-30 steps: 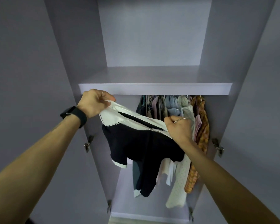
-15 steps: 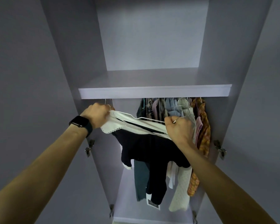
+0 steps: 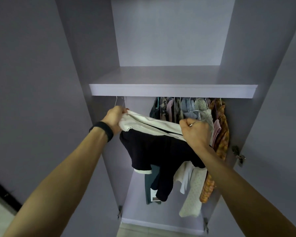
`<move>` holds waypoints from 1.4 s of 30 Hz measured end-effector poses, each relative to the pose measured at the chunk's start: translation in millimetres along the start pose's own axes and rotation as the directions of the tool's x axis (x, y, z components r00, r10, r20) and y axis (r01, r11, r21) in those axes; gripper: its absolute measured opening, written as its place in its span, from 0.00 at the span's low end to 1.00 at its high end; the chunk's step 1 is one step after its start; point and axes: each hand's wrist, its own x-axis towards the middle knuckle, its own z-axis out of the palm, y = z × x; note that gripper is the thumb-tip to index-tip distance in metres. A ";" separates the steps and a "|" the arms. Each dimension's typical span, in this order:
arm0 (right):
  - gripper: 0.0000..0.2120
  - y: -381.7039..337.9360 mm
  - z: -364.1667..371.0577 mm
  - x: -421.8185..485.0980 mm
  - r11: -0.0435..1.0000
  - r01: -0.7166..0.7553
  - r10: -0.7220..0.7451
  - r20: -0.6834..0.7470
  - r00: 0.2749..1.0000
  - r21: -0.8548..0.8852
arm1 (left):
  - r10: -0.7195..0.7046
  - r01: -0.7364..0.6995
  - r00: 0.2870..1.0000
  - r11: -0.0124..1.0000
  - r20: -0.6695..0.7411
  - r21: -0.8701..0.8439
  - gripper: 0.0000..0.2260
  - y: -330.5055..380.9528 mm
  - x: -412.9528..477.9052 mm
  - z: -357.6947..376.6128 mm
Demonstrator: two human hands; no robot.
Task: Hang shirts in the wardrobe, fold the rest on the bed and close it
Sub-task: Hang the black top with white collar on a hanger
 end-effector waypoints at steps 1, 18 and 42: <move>0.18 1.4 -2.1 1.8 1.000 -0.012 0.012 0.001 1.000 0.000 | 0.022 -0.023 0.999 1.000 0.044 0.021 0.03 -0.9 -1.4 2.3; 0.25 -33.8 -0.2 33.9 0.936 0.264 -0.136 0.453 0.881 -0.232 | 0.141 -0.320 0.928 0.778 0.346 0.540 0.14 -24.9 -27.2 54.7; 0.20 4.4 16.3 -35.0 0.934 0.357 -0.350 0.159 0.923 -0.013 | 0.068 0.067 0.974 0.826 -0.216 0.559 0.17 -117.5 -34.2 9.0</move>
